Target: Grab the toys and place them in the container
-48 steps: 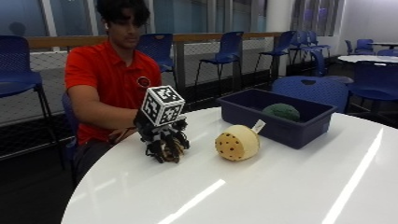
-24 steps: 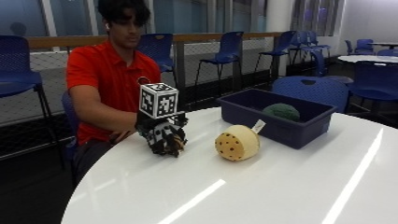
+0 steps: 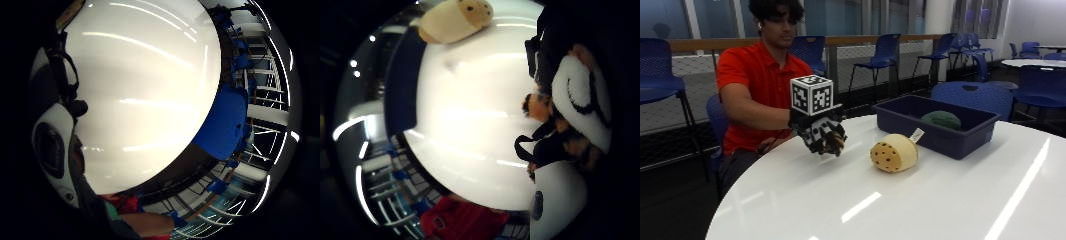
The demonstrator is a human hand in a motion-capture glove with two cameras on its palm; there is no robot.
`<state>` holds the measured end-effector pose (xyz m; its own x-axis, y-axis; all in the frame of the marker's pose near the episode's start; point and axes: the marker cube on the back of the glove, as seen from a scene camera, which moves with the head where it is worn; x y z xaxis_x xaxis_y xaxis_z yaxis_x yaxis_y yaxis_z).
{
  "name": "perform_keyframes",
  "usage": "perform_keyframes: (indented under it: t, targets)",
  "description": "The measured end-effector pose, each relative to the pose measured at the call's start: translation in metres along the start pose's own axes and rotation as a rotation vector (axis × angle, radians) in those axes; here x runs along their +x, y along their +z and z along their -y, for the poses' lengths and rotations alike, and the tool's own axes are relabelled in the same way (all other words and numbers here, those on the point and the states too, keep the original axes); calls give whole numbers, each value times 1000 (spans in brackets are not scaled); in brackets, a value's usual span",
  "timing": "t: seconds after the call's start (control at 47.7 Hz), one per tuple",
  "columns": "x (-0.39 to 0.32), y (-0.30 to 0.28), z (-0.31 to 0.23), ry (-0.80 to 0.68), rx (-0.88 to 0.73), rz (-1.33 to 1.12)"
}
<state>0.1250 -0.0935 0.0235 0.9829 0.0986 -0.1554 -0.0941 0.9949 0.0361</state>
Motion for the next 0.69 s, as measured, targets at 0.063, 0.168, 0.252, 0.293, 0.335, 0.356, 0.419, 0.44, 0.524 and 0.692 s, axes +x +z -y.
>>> perform_keyframes:
  t: [0.063,0.168,0.252,0.293,0.335,0.356,0.419,0.44,0.524,0.692]
  targets:
    - [-9,-11,3,-10,9,12]
    - [-35,-37,15,-34,25,0]
    - [-63,-62,29,-61,42,-23]
    - [-78,-76,36,-77,58,-34]
    - [-93,-90,44,-93,72,-43]
    - [-100,-96,47,-101,77,-48]
    - [-126,-117,58,-127,91,-60]
    - [-136,-124,62,-134,95,-59]
    - [-172,-148,77,-155,108,-44]
    - [-235,-181,97,-195,137,13]
